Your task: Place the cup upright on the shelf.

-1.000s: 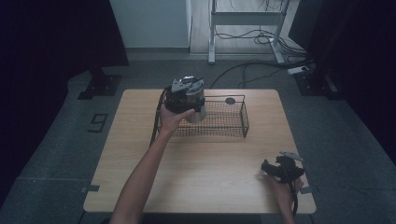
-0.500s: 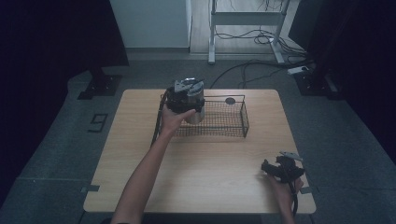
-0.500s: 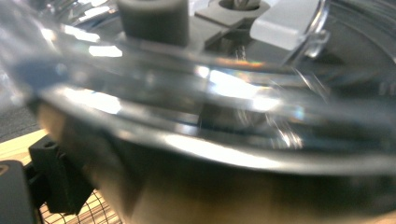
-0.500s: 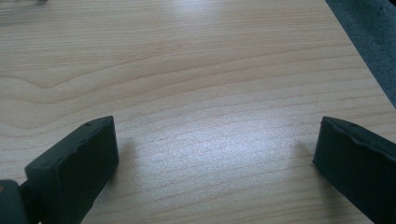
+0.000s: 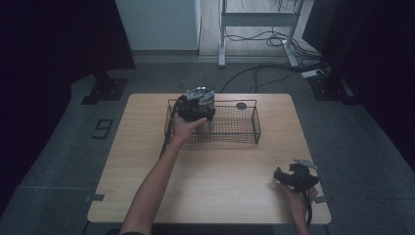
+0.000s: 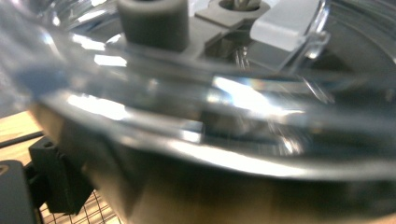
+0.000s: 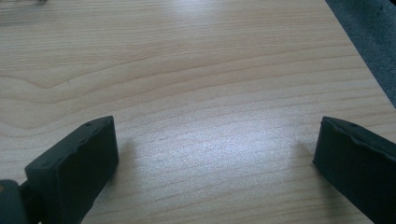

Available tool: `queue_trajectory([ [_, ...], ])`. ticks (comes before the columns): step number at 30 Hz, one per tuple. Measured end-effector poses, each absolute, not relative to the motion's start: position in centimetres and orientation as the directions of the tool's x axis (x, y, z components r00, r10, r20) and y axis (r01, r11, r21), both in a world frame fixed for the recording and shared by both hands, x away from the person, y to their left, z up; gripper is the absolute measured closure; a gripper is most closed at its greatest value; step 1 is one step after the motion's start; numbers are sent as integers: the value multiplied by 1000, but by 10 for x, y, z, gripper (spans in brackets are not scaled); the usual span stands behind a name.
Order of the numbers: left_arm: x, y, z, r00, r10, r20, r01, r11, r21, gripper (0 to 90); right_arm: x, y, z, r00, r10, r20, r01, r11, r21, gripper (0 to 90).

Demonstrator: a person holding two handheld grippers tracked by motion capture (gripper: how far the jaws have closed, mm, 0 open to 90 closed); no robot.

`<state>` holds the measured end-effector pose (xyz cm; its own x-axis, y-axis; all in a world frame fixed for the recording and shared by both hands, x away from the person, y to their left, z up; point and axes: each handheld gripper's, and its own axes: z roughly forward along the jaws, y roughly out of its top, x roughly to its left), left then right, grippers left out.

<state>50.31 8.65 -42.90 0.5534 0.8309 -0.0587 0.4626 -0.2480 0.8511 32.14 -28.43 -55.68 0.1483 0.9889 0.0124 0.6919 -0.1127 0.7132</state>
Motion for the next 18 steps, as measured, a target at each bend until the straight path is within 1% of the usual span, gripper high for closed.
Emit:
queue_trajectory([
  [6, 506, 85, -438, 529, 847, -45, 469, -248, 848, 40, 321, -284, -557, 148, 989, 12, 692, -112, 713, 0],
  [18, 511, 81, -455, 528, 847, -53, 499, -260, 826, 40, 321, -284, -557, 148, 989, 12, 692, -113, 713, 0],
])
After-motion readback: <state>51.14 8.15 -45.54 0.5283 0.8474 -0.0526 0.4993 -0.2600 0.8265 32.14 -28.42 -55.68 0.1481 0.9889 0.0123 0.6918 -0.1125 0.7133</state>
